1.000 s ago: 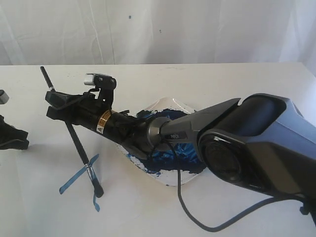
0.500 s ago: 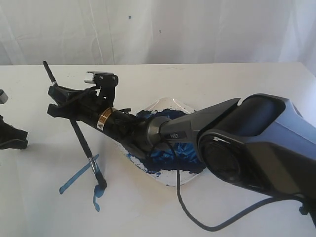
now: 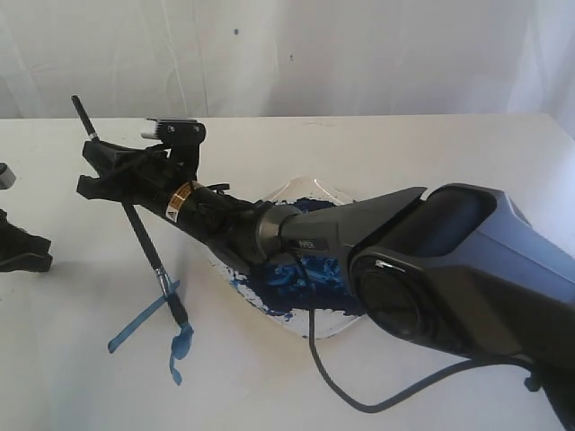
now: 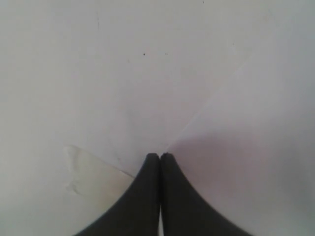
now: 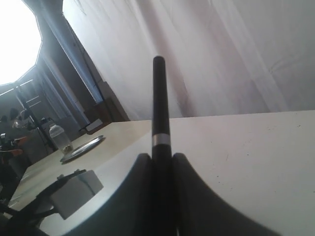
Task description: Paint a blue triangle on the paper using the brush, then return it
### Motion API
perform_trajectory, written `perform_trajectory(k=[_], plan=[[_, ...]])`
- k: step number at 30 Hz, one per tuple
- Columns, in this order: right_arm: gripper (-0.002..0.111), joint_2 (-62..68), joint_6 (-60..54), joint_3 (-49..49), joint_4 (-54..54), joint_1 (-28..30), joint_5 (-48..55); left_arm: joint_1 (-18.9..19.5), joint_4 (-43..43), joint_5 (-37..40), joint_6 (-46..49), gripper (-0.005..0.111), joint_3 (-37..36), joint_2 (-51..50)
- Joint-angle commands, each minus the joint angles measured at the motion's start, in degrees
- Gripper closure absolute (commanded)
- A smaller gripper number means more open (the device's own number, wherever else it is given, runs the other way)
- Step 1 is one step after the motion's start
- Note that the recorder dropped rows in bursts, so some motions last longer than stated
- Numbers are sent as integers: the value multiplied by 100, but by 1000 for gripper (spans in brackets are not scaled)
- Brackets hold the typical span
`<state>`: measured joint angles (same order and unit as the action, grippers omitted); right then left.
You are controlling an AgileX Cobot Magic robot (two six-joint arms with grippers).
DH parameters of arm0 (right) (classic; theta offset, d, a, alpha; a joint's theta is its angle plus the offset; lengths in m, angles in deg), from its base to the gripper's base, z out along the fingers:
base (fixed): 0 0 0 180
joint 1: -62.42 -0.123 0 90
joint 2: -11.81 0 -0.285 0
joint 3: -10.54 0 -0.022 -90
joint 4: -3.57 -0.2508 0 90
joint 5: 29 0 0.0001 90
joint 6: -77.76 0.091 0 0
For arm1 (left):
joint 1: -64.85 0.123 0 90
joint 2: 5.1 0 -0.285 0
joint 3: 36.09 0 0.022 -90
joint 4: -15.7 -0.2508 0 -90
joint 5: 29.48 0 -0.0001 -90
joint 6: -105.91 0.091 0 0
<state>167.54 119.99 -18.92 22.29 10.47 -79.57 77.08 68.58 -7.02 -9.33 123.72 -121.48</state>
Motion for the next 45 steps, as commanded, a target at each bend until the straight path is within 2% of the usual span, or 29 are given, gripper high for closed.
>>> perform_trajectory(k=[1, 14, 18, 21, 25, 36, 45], plan=[[108, 155, -103, -310, -84, 54, 45, 19, 109, 111, 10, 107, -29, -14], [108, 207, -89, -525, -89, 331, 252, 19, 61, -95, -10, 107, -29, -14], [108, 337, -29, -983, -86, 331, 348, 19, -13, 102, 214, 107, -40, -14], [108, 457, -29, -1332, -86, 331, 817, 19, -301, 169, 222, 107, -40, -14], [108, 598, 44, -1552, -86, 331, 790, 19, -325, 147, 222, 107, -40, -14], [108, 644, 46, -1614, -65, 331, 882, 29, -392, 101, 323, 107, -40, -166], [108, 644, 491, -1603, 426, 320, 868, 29, -369, -40, 323, 107, -40, -166]])
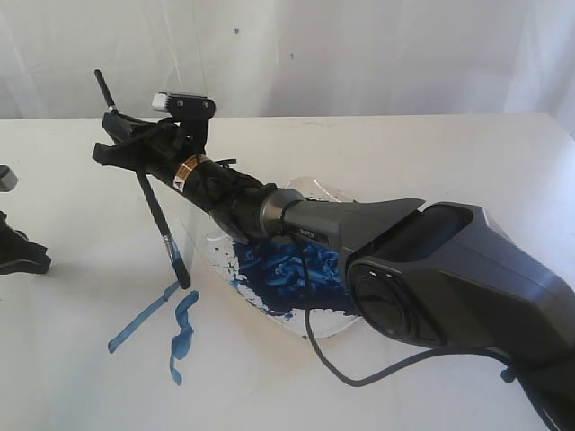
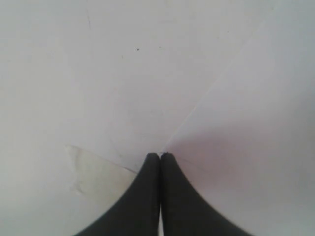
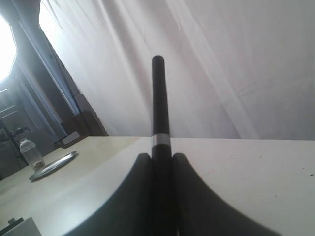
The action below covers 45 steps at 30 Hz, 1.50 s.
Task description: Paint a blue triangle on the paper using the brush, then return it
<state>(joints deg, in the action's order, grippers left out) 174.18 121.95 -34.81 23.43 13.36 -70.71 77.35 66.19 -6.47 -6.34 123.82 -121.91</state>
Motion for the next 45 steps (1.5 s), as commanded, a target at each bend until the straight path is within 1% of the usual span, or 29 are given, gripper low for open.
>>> perform_trajectory(k=[1, 12, 20, 25, 29, 33, 35, 45], plan=[[108, -20, 332, -14, 329, 31, -18, 2, -130, -95, 24, 107, -51, -122], [108, -20, 735, -14, 461, -145, -218, 2, -182, -116, 64, 107, -41, -122], [108, -20, 1127, -14, 1171, -176, -208, 2, -182, -245, 153, 107, -41, -122], [108, -20, 1151, -14, 1184, -138, -218, 2, -193, -335, 153, 107, -41, -122], [108, -20, 1567, -14, 1252, -126, -218, 2, -196, -419, 153, 107, -41, -122], [108, -20, 1665, -14, 1763, -126, -245, 2, -219, -444, 153, 107, -41, -122], [108, -20, 1750, -14, 1841, -126, -207, 13, -216, -456, 153, 107, -41, -122], [108, -15, 1406, -14, 1700, -116, -208, 13, -251, -456, 167, 107, -41, -122]])
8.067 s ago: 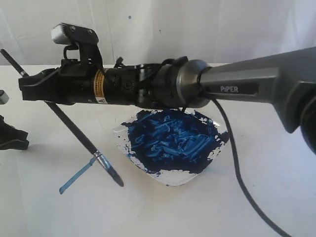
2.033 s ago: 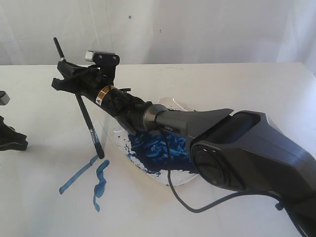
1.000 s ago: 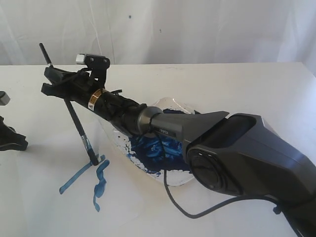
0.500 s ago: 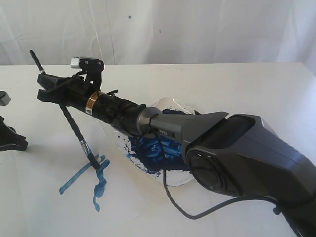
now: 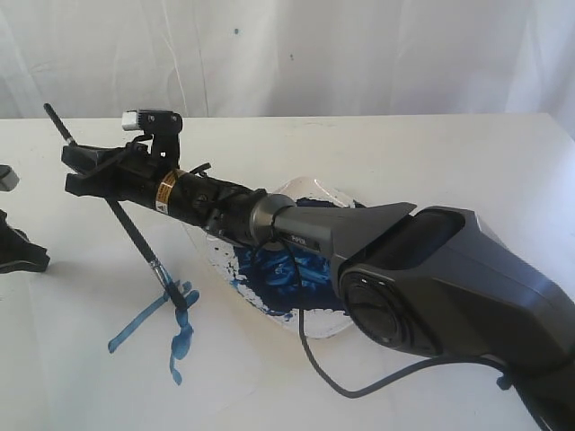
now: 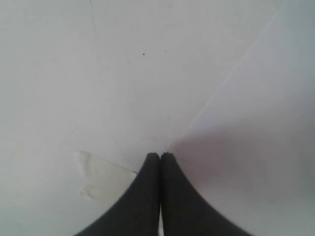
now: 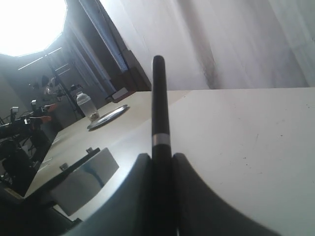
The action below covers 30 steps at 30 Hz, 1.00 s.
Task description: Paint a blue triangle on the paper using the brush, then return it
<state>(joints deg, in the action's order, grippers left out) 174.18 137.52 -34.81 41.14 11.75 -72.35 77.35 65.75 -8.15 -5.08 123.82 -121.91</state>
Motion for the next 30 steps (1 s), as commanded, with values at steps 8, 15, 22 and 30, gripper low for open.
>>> perform_trajectory(k=[8, 15, 22, 30], plan=[[108, -15, -604, -14, -447, 46, 291, 13, -261, -276, 41, 107, -41, -122], [108, 221, -817, -330, -662, 46, 224, 24, -328, -379, -23, 107, -41, -122], [108, 221, -941, -366, -715, 179, 210, 51, -328, -357, -23, 107, -41, -122], [108, 182, -699, -366, -731, 332, -82, 51, -305, -357, -23, 107, -41, -122]])
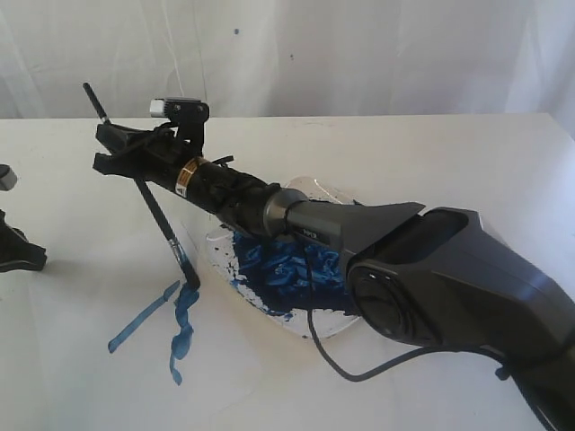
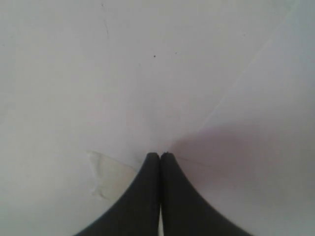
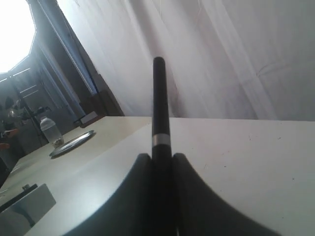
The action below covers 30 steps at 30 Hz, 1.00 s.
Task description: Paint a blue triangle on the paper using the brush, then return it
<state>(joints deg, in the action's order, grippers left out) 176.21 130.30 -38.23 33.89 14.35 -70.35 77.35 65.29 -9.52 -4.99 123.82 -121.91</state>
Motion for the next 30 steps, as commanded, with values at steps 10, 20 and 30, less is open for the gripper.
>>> perform_trajectory(k=[10, 20, 30], plan=[[108, -262, 207, -24, 19, 72, -553, 51, -92, -194, -32, 107, -41, -122], [108, -685, 2070, -24, 1687, 72, -1470, 51, 470, 394, 167, 107, -41, -122], [108, -822, 3783, -24, 3002, -50, -2861, 51, 481, 1430, 167, 107, -41, -122]])
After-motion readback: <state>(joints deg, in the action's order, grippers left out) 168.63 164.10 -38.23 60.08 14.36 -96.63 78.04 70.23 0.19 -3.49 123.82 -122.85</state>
